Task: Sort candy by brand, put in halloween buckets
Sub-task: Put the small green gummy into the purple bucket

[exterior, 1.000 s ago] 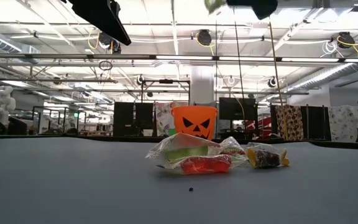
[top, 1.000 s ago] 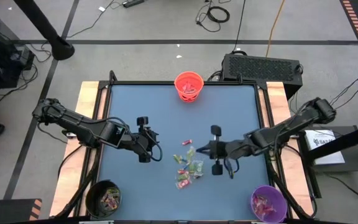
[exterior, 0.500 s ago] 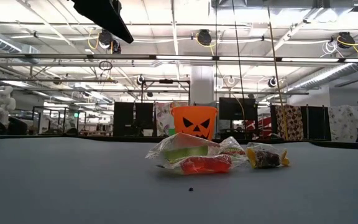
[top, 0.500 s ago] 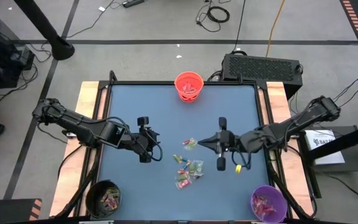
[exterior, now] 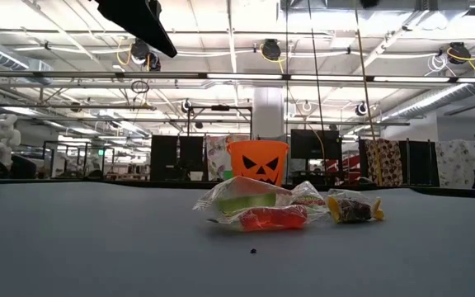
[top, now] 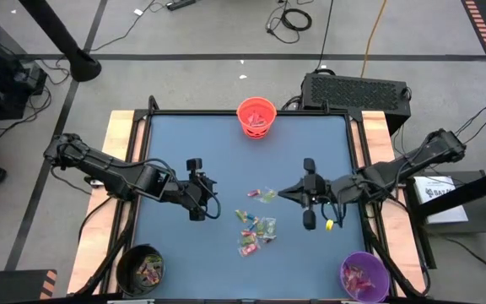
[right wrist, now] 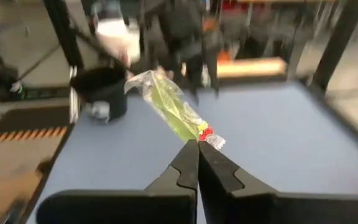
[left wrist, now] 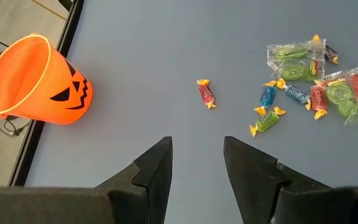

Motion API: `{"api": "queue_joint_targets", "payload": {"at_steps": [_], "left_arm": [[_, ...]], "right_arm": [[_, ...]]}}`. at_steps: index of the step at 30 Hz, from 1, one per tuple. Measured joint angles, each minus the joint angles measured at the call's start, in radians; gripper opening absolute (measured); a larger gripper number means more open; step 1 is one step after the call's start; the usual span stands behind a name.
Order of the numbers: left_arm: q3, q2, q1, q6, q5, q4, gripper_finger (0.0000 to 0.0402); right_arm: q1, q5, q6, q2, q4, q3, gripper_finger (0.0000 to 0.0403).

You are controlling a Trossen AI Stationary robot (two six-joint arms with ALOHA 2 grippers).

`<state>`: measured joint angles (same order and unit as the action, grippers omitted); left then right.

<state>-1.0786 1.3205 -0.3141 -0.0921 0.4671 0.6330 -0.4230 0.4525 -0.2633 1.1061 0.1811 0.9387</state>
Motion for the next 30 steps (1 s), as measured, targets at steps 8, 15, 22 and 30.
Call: {"api": "queue_joint_targets", "payload": {"at_steps": [8,15,22,30], "left_arm": [[0.000,0.000,0.000,-0.004,0.000,-0.003,0.0152],[0.000,0.020,0.000,-0.006,0.000,-0.059,0.0152],[0.000,0.101,0.003,0.061,0.000,-0.106,0.0152],[0.000,0.199,0.022,0.117,0.000,-0.119,0.0152]], "right_arm": [[-0.118,-0.104,-0.444,-0.069,0.531,0.128,0.0000],[-0.349,-0.263,-0.911,-0.067,0.771,0.152,0.0000],[-0.607,-0.406,-1.287,-0.039,0.806,0.152,0.0000],[-0.763,-0.435,-1.530,0.031,0.820,0.152,0.0001]]}}
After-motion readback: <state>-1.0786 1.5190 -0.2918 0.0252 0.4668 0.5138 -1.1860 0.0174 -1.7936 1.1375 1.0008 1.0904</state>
